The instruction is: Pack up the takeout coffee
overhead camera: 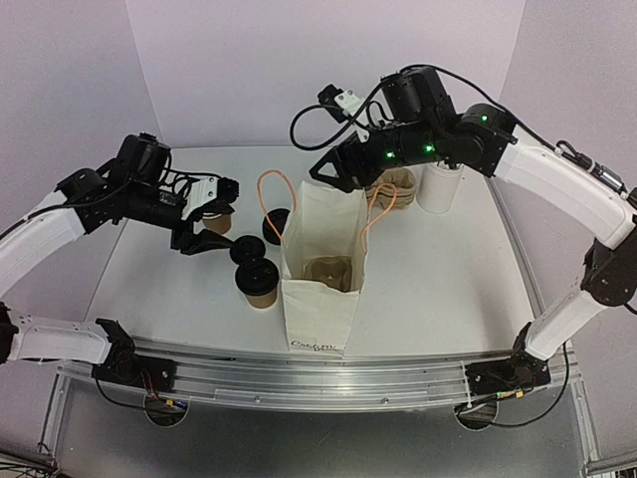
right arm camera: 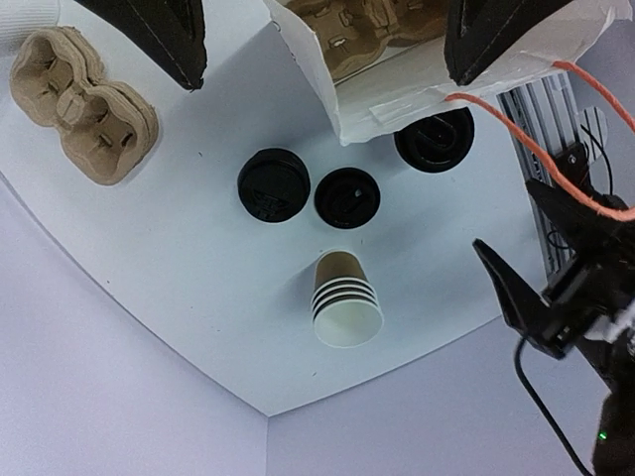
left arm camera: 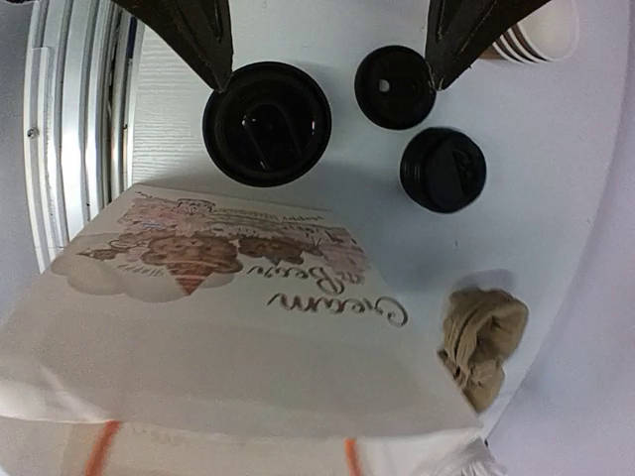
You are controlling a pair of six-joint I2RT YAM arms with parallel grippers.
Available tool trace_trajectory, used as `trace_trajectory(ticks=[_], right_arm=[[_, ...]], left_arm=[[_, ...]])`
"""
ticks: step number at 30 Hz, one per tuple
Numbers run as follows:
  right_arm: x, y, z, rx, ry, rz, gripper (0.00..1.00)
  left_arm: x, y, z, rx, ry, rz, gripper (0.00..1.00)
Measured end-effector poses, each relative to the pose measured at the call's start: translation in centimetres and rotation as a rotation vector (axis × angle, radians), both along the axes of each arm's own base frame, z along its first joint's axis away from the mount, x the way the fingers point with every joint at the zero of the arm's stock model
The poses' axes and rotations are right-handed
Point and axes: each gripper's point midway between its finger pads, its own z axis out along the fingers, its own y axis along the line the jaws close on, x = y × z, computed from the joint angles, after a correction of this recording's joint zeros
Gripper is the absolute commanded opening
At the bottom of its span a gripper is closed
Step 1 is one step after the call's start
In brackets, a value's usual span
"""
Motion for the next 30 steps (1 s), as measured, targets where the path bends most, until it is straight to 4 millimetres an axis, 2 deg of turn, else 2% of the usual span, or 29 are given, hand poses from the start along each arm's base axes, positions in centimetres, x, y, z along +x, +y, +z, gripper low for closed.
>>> trace_trajectory(ticks=[4, 6, 8, 11, 12, 16, 22, 30], right_arm=[[0.9, -0.9, 0.6, 0.035, 0.026, -0.067, 0.78], [1.0, -1.2, 0.7, 0.047, 0.039, -0.083, 0.77], [0.8, -1.3, 0.5, 0.052, 0.05, -0.091, 0.77], [0.6, -1.6, 0.1, 0.054, 0.071, -0.102, 0.77], [0.6, -1.6, 0.0, 0.056, 0.078, -0.107, 0.77], [0.6, -1.6, -0.2, 0.06, 0.094, -0.119, 0.77], [0.6, -1.6, -0.3, 0.066, 0.107, -0.122, 0.77], [0.3, -1.4, -0.4, 0.071, 0.12, -0.106, 0.77]], left_arm=[[2.7, -0.1, -2.5, 0.045, 0.186, 0.073, 0.63], [3.3, -0.2, -3.6, 0.057, 0.231, 0.094, 0.61], [3.5, -0.6, -4.0, 0.048, 0.267, 0.102, 0.72], [3.3, -1.1, -4.2, 0.029, 0.314, 0.094, 0.98], [3.0, -1.3, -4.3, 0.024, 0.332, 0.08, 0.99], [2.1, -1.6, -4.9, 0.018, 0.353, 0.056, 1.0], [0.1, -2.6, -8.7, 0.076, 0.289, 0.018, 1.0], [-0.3, -2.4, -10.4, 0.021, 0.207, -0.011, 1.0]])
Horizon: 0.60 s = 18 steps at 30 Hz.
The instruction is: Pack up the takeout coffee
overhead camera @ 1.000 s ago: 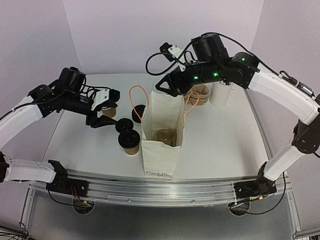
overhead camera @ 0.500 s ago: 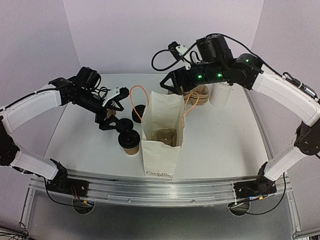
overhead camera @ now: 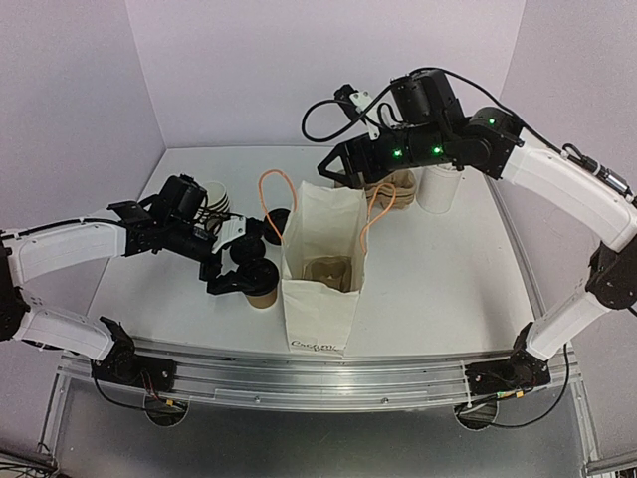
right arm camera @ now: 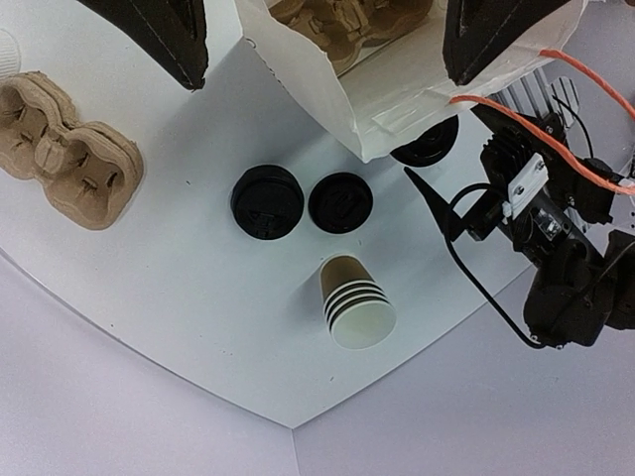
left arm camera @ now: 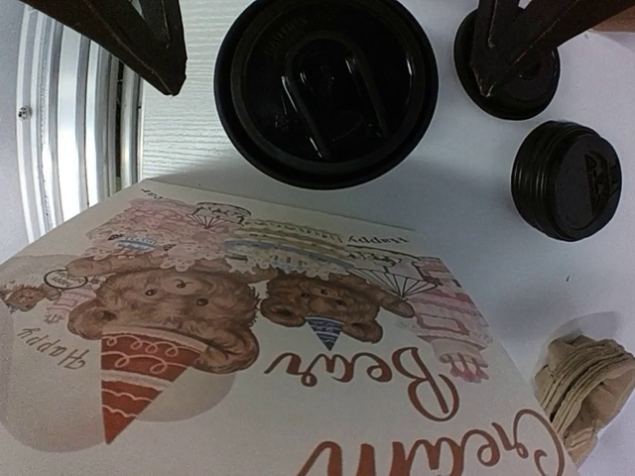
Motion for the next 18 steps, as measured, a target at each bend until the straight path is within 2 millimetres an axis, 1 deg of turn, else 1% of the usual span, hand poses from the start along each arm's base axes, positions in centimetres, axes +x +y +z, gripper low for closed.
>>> trace_trajectory(ticks=[8, 13, 18], right_arm=[[-0.1, 0.0, -0.2, -0.003, 0.006, 0.005, 0.76], [-0.2, 0.1, -0.2, 0.0, 0.009, 0.011, 0.76], [-0.3, 0.1, -0.5, -0.003, 0.013, 0.014, 0.76]], left_arm=[[-0.3, 0.1, -0.7, -0.033, 0.01, -0.013, 1.0], [-0.1, -0.1, -0.9, -0.05, -0.002, -0.015, 1.0], [-0.4, -0.3, -1.3, -0.056, 0.019, -0.033, 1.0]])
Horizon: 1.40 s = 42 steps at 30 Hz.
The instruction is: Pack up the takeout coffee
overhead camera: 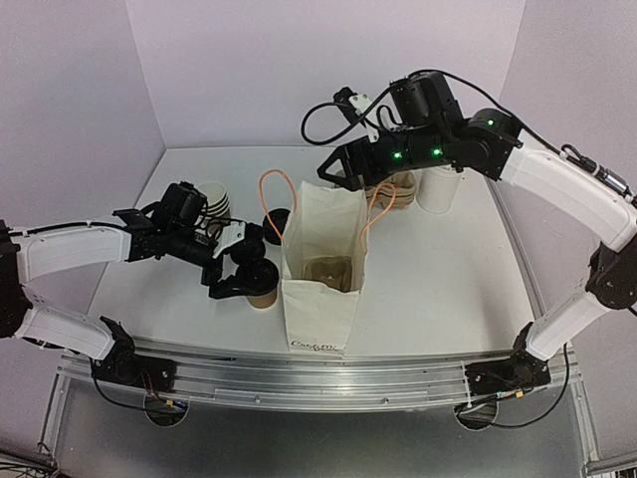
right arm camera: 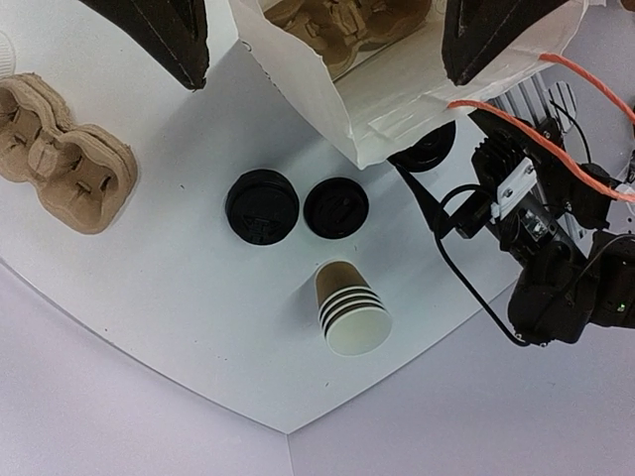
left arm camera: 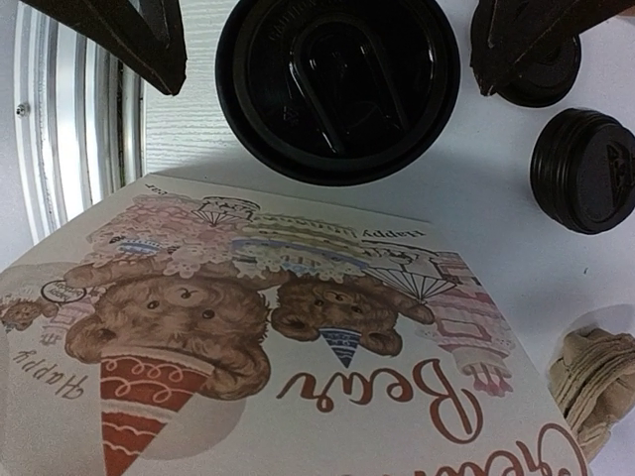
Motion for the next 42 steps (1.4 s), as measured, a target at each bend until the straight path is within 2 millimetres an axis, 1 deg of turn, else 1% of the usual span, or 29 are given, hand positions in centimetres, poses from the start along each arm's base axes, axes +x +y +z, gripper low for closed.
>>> trace_trajectory(ticks=[10, 20, 24, 30, 32, 38, 42], right_arm=[[-0.1, 0.0, -0.4, -0.006, 0.009, 0.006, 0.76], [-0.2, 0.1, -0.6, -0.006, 0.014, 0.012, 0.76], [-0.3, 0.0, -0.9, -0.011, 0.018, 0.012, 0.76], [-0.3, 0.0, -1.0, -0.016, 0.014, 0.017, 0.76], [-0.3, 0.0, -1.0, -0.018, 0.01, 0.02, 0.76], [-0.3, 0.4, -1.3, -0.027, 0.006, 0.041, 0.76], [-0.3, 0.5, -1.5, -0.034, 0.006, 0.048, 0.76]], left_arm=[[-0.1, -0.2, -1.1, 0.01, 0.03, -0.009, 1.0], [0.9, -0.2, -2.0, 0.035, -0.016, -0.009, 1.0], [0.4, -0.2, -1.8, 0.03, -0.031, -0.044, 1.0], [-0.5, -0.2, 0.5, -0.017, -0.091, -0.093, 1.0], [-0.7, -0.2, 0.8, -0.026, -0.102, -0.104, 1.0], [-1.0, 0.0, 0.5, -0.015, -0.081, -0.11, 0.99], [-1.2, 0.1, -0.2, 0.006, -0.053, -0.111, 0.95]])
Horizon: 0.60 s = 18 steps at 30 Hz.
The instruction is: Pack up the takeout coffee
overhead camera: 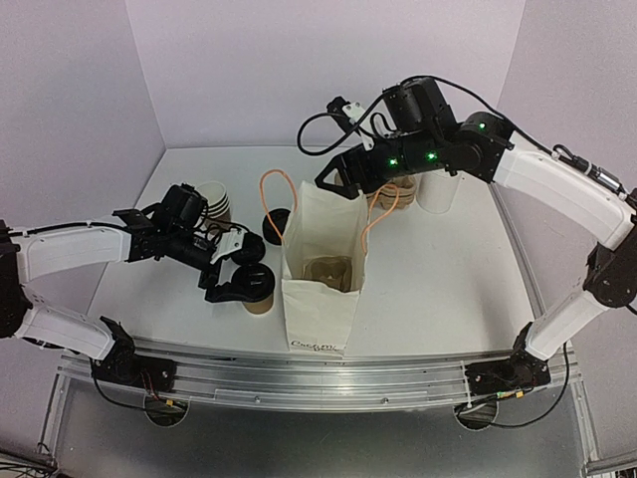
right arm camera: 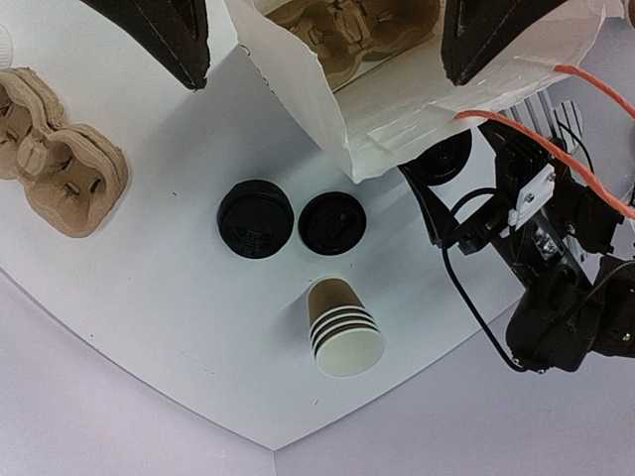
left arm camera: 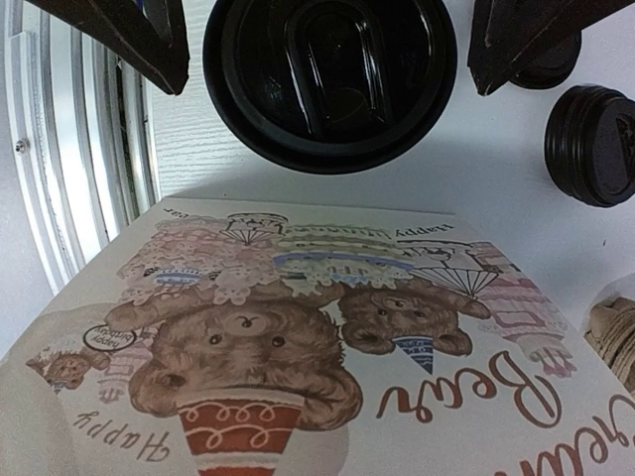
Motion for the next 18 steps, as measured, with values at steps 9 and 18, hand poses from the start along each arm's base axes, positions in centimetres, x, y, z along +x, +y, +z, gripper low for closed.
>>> trace_trajectory(ticks=[9, 18], right_arm=[[-0.03, 0.03, -0.03, -0.004, -0.006, 0.008, 0.76], [-0.06, 0.05, -0.02, -0.004, -0.007, 0.011, 0.76]], left_arm=[[-0.3, 0.2, -1.04, 0.033, 0.025, -0.015, 0.84], [-0.36, 0.08, -0.8, 0.025, 0.017, -0.029, 0.79]])
